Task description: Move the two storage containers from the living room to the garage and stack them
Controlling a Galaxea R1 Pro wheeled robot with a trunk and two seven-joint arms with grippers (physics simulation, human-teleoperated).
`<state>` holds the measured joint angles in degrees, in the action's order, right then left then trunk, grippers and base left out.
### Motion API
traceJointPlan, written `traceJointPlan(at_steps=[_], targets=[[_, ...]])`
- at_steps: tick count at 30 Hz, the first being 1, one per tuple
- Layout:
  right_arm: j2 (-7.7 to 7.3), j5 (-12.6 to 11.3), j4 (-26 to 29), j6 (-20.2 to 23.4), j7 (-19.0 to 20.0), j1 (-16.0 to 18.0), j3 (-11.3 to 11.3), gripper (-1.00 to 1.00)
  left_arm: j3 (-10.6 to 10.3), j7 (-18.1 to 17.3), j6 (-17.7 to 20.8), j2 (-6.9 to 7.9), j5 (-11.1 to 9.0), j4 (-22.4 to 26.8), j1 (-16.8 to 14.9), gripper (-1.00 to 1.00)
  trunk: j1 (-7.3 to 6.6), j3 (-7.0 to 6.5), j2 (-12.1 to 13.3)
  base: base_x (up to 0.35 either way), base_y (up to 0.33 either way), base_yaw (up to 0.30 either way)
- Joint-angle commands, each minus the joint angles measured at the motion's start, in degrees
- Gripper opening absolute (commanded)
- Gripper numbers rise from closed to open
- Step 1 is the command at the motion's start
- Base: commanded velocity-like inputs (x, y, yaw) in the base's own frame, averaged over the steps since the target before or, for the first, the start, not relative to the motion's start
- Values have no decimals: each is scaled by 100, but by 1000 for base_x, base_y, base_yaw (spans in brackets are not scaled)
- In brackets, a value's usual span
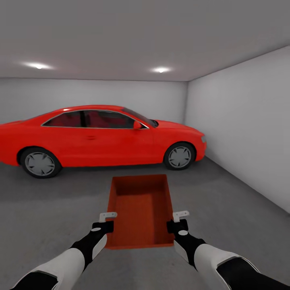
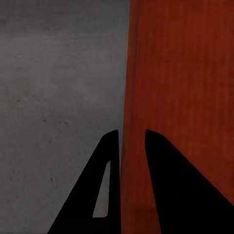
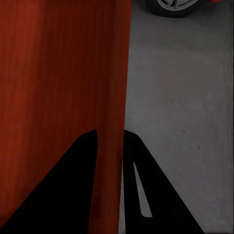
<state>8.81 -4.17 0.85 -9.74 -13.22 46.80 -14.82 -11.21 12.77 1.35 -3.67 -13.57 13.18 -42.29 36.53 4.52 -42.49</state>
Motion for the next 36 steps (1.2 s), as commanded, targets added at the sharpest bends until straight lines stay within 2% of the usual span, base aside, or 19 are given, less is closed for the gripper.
traceJointPlan(at_steps=[1, 10, 36], targets=[[-99, -128, -94, -36, -32, 5, 242, -100, 171, 287, -205, 139, 49, 25, -7, -100, 1, 9, -8, 0, 0, -285], [-99, -128, -94, -36, -32, 5, 242, -100, 171, 287, -208, 153, -4, 5, -7, -100, 1, 9, -8, 72, 0, -285], [-93, -133, -98, -36, -32, 5, 242, -100, 165, 287, -217, 165, -2, 0, -7, -100, 1, 9, -8, 316, 0, -285]])
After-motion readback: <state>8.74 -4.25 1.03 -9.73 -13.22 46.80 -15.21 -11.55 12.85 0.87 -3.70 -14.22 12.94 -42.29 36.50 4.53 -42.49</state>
